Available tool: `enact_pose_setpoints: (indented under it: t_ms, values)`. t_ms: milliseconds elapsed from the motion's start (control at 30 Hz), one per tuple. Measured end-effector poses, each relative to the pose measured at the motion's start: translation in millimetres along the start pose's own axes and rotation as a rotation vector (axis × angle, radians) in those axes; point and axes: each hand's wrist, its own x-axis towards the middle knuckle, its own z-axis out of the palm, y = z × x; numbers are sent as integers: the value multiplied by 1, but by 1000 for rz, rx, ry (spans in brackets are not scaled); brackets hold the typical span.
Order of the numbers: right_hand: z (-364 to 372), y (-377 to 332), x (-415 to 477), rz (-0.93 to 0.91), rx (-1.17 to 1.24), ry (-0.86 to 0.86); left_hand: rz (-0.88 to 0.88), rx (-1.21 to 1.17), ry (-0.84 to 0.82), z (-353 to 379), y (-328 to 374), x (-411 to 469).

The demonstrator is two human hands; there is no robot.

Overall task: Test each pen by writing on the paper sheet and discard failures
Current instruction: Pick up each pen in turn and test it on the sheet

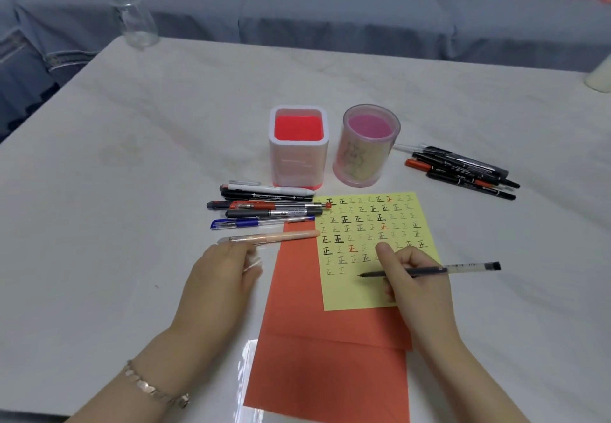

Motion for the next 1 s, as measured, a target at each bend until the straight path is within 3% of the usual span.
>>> enact_pose_setpoints:
  t_ms: [100,200,300,767,900,1000]
  values:
    - [1,-7,-4,31,85,-40,-52,-311,-21,-4,22,-4]
    - [2,-16,-7,132,333,-118,-94,-628,-32,-10,49,-8]
    - [-1,-28,-9,189,452,-197,-96,-795,-50,-15,69,-10]
    - [-7,-39,-13,115,304,-233,-38,-766,-115,-16,84,-9]
    - [-6,-41,-15,89,215,-211,61,-676,-214,-18,90,-11]
    - [-11,-40,-11,71,191,-192,54,-742,-290,-18,97,-7]
